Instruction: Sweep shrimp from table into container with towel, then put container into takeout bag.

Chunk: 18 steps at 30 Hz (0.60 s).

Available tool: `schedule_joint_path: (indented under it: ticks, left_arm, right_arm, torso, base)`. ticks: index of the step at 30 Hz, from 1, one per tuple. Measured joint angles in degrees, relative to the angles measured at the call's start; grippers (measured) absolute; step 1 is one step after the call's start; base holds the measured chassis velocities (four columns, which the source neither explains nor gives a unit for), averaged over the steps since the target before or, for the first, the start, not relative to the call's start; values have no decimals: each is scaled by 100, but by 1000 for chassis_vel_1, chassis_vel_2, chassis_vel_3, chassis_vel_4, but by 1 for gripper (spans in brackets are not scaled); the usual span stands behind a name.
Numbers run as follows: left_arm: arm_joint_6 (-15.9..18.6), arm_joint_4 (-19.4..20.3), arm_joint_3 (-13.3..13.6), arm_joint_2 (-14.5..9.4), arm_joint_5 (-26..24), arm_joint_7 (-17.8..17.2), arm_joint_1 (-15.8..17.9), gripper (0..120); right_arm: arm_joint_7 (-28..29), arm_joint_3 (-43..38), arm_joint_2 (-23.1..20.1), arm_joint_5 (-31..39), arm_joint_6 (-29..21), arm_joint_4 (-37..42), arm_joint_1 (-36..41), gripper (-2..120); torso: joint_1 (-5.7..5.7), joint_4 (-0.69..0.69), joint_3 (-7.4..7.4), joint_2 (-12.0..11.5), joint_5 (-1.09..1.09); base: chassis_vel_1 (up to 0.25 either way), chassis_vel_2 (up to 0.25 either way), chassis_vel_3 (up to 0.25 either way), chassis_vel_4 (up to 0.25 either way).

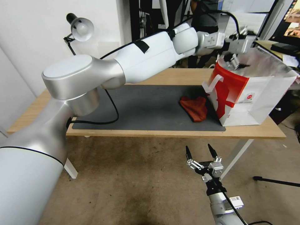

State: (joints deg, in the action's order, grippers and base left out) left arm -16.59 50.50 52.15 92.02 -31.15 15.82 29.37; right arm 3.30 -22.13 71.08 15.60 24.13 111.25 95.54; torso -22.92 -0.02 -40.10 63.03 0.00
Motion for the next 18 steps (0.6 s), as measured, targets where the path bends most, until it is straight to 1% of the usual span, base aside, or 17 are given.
schedule_joint_path:
  ticks: [1,2,3,4,5,6,7,8,9,11,12,13,14,15,16,17,18]
  left_arm:
    - [132,37,-112,-30,-18,-307,-114,100]
    - [132,37,-112,-30,-18,-307,-114,100]
    - [279,93,-197,-86,-33,-591,-222,100]
    - [433,159,-295,-173,-39,-1025,-387,100]
    - [433,159,-295,-173,-39,-1025,-387,100]
    - [542,212,-353,-241,-72,-1358,-510,100]
    - [754,329,-404,-338,-157,-1729,-673,100]
    - [879,428,-437,-416,-227,-1940,-783,100]
    - [879,428,-437,-416,-227,-1940,-783,100]
    - [1057,669,-594,-579,-307,-2438,-1116,100]
    - [1057,669,-594,-579,-307,-2438,-1116,100]
    - [1236,872,-690,-688,-361,-2762,-1316,100]
    - [1367,1066,-769,-799,-416,-3034,-1486,100]
    - [1367,1066,-769,-799,-416,-3034,-1486,100]
    - [1463,1211,-810,-879,-438,-3231,-1598,100]
    - [1615,1471,-887,-1023,-467,-3528,-1787,100]
    - [1615,1471,-887,-1023,-467,-3528,-1787,100]
  right_arm:
    - [6,11,-12,7,-10,-27,-40,100]
    - [6,11,-12,7,-10,-27,-40,100]
    - [16,24,-31,18,-22,-69,-100,100]
    - [27,57,-61,47,-57,-144,-203,100]
    - [27,57,-61,47,-57,-144,-203,100]
    - [34,80,-82,88,-82,-196,-278,100]
    - [44,115,-103,135,-113,-255,-367,100]
    - [52,140,-118,160,-132,-304,-439,100]
    - [52,140,-118,160,-132,-304,-439,100]
    - [70,180,-152,215,-171,-377,-566,100]
    - [70,180,-152,215,-171,-377,-566,100]
    - [77,188,-165,232,-185,-399,-595,100]
    - [81,187,-169,239,-188,-402,-595,100]
    - [81,187,-169,239,-188,-402,-595,100]
    - [80,187,-168,239,-188,-401,-590,100]
    - [81,180,-164,240,-188,-395,-557,100]
    - [81,180,-164,240,-188,-395,-557,100]
  torso:
    - [0,0,0,0,0]
    - [0,0,0,0,0]
    - [0,1,0,0,0]
    - [0,3,0,0,0]
    - [0,3,0,0,0]
    - [0,4,0,0,0]
    - [-1,4,-1,0,-1]
    - [0,4,-1,0,0]
    - [0,4,-1,0,0]
    - [-1,5,-1,0,-1]
    - [-1,5,-1,0,-1]
    - [-1,2,-2,0,-1]
    - [0,3,-2,0,-1]
    - [0,3,-2,0,-1]
    - [0,1,-1,0,-1]
    - [0,2,-2,0,-1]
    - [0,2,-2,0,-1]
  base:
    - [0,0,0,0]
    - [0,0,0,0]
    - [0,0,0,0]
    - [0,0,0,0]
    - [0,0,0,0]
    - [0,0,0,0]
    - [0,0,0,0]
    - [0,0,0,0]
    - [0,0,0,0]
    - [0,0,0,0]
    - [0,0,0,0]
    - [0,0,0,0]
    - [0,0,0,0]
    - [0,0,0,0]
    - [0,0,0,0]
    - [0,0,0,0]
    - [0,0,0,0]
